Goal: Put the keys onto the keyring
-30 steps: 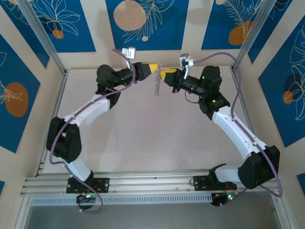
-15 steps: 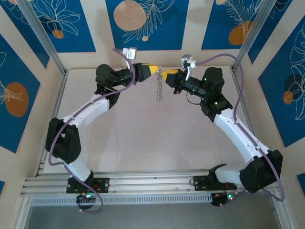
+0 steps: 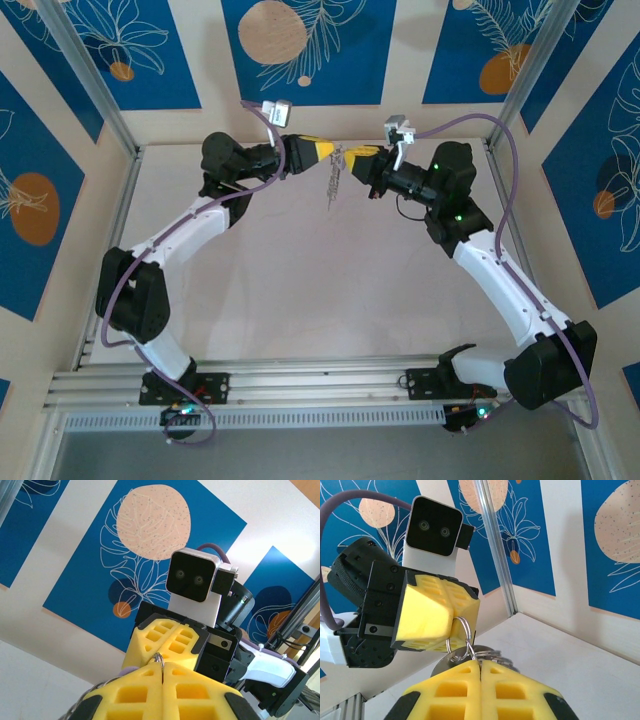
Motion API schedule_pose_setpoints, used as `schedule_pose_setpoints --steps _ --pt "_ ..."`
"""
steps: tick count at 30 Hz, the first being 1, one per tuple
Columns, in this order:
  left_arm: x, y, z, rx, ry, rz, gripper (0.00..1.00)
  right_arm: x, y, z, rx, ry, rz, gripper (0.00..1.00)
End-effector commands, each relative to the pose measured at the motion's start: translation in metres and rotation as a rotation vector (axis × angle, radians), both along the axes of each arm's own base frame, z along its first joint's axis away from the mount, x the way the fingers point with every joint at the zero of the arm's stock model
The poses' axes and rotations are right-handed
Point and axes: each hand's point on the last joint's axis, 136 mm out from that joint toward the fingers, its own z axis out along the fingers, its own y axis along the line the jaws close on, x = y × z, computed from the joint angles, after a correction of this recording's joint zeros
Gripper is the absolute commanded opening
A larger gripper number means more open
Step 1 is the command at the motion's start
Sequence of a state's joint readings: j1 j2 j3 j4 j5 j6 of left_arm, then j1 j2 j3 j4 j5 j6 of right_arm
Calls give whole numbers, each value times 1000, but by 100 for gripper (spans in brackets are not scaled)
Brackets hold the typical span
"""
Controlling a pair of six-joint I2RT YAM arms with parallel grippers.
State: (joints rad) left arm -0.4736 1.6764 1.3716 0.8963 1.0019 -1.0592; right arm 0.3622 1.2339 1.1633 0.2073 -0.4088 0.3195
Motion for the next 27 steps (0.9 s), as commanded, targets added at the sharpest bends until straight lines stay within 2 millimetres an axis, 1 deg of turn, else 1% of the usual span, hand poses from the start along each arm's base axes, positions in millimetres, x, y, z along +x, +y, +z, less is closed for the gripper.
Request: schedule_pose_setpoints --steps 1,9,20,27 --pt "-28 0 32 -28 -135 -48 0 -1 -1 13 -24 -49 -4 0" --pt "-32 -5 30 -20 -135 -67 0 0 5 15 -79 -83 -12 0" --pt "-35 -7 29 -7 -137 -85 0 12 -4 10 -184 -136 -103 0" --pt "-36 -10 27 3 -136 -93 0 14 -11 13 -205 -164 -150 0"
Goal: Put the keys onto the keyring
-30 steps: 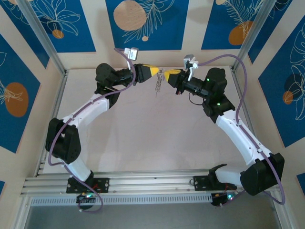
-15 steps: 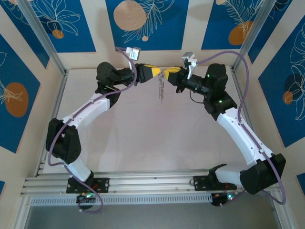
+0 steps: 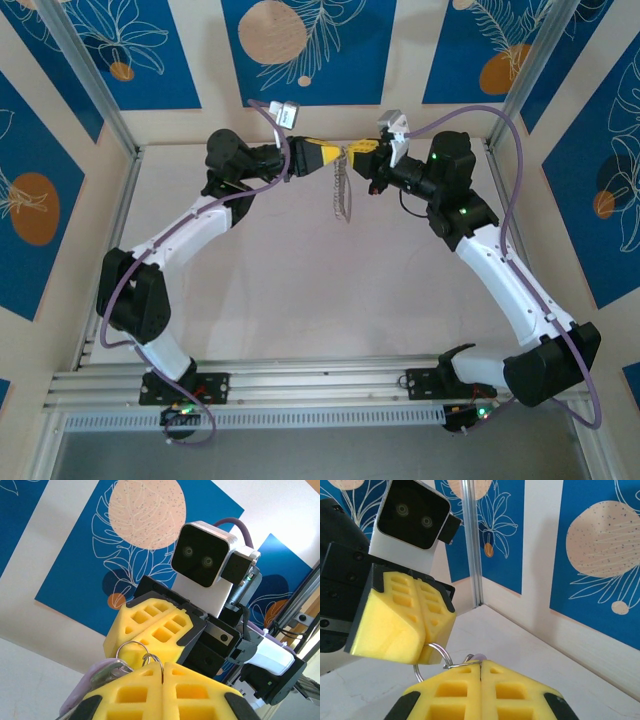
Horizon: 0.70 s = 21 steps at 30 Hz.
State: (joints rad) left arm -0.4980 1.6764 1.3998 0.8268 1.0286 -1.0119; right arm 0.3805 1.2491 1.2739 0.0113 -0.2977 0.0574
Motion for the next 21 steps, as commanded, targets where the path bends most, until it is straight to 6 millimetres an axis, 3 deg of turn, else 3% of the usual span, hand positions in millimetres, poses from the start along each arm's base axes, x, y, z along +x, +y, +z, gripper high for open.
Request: schedule_pose_setpoints --steps 1,12,21 --pt "-28 -1 27 -26 -118 -61 0 5 -8 12 -20 -48 -61 0" --pt "-28 -2 28 -23 -121 -57 0 -3 -7 10 10 -20 -23 0" --pt "-28 -2 28 -23 -121 -54 0 -13 -20 8 62 11 -11 0"
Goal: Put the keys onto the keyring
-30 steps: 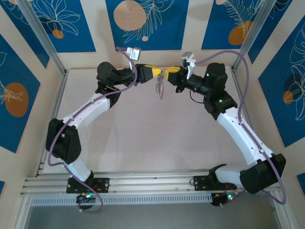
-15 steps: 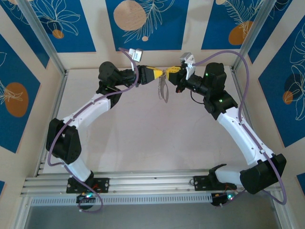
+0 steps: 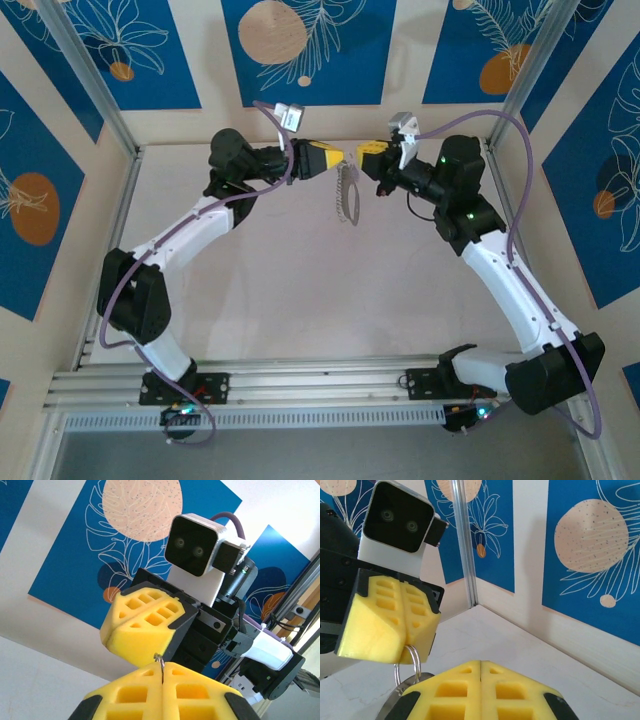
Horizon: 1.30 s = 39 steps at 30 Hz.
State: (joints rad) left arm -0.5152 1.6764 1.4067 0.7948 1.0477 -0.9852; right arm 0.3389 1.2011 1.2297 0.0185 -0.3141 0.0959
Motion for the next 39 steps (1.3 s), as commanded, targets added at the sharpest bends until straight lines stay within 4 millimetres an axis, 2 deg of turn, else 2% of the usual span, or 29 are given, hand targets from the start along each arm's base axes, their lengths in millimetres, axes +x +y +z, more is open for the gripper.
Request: schedule_pose_setpoints --steps 1,5,8,13,16,18,24,39 --pt "-21 4 32 -44 -114 -27 0 -10 -3 8 38 -8 22 0" --pt "-21 4 32 -45 -115 -28 0 -14 -1 4 41 16 43 0" --pt "-21 4 33 -45 -115 -28 0 -12 -8 0 61 35 19 2" --pt "-23 4 33 -38 -119 -38 0 -16 -24 -8 113 58 -18 33" --pt "-25 4 33 -33 -122 -46 0 -21 -29 -12 129 65 -18 45" --pt "-25 4 33 -31 -123 -52 0 -26 -29 -14 130 70 -3 49" --pt "-28 3 34 -22 -130 -75 0 -40 -21 -17 136 79 75 54" --pt "-39 -1 38 -15 -143 -123 0 -43 9 -12 110 48 177 58"
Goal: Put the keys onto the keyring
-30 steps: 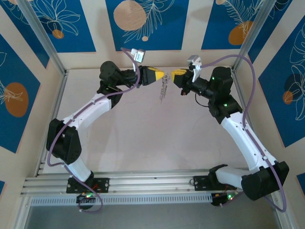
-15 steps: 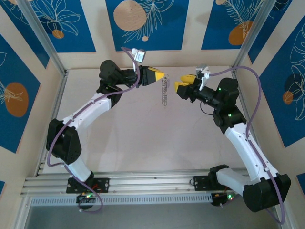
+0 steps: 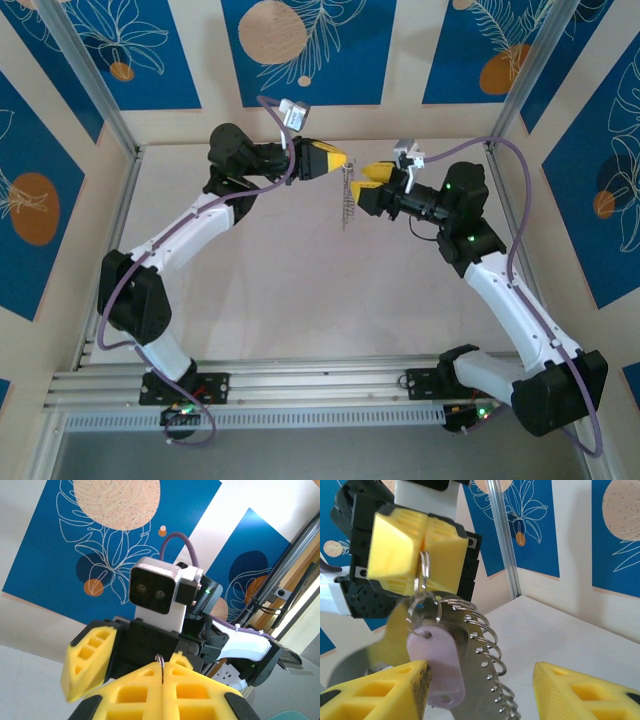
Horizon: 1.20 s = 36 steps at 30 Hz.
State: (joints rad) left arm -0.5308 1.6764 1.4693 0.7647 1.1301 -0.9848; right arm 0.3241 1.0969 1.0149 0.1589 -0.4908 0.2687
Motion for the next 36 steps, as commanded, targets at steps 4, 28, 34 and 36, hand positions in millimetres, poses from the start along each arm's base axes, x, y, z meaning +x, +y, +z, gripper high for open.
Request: schedule_pose_setpoints --steps 4,28,34,36 --pt "-22 0 24 -32 -99 -49 0 -1 6 22 14 -79 18 58" --pt "-25 -1 24 -31 -102 -63 0 -19 19 21 -2 -93 71 68" --pt "-27 0 25 -32 -107 -65 0 -11 18 15 -14 -86 42 60" --pt "-26 -1 25 -32 -105 -64 0 -10 18 14 -16 -86 40 53"
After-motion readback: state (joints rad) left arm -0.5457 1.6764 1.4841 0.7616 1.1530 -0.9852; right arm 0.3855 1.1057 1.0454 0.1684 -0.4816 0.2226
